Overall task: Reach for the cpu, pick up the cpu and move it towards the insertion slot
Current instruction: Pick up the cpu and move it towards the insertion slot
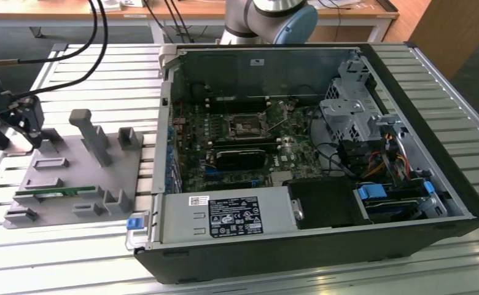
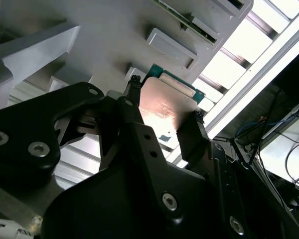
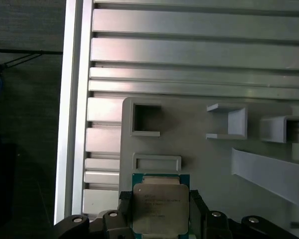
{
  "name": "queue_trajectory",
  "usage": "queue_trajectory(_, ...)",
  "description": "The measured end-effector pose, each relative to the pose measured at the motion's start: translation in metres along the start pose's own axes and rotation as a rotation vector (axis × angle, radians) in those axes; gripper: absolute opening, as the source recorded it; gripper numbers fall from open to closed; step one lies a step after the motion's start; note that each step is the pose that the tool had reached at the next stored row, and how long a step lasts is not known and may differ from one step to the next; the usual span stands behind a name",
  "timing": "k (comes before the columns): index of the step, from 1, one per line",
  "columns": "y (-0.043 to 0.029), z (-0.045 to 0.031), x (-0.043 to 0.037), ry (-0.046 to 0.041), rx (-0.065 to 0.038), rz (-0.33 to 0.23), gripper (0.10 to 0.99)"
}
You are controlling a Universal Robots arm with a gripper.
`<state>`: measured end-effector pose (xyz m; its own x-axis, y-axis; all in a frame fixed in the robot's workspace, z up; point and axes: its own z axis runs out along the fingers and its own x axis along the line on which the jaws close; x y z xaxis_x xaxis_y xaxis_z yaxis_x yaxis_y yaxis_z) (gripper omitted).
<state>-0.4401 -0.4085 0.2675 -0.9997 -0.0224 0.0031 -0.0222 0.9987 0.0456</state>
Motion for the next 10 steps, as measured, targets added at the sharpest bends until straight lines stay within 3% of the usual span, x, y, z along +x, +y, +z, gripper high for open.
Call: queue_trajectory(10,0.0007,-0.0091,0.0,0.0001,0.0,0.0,0.541)
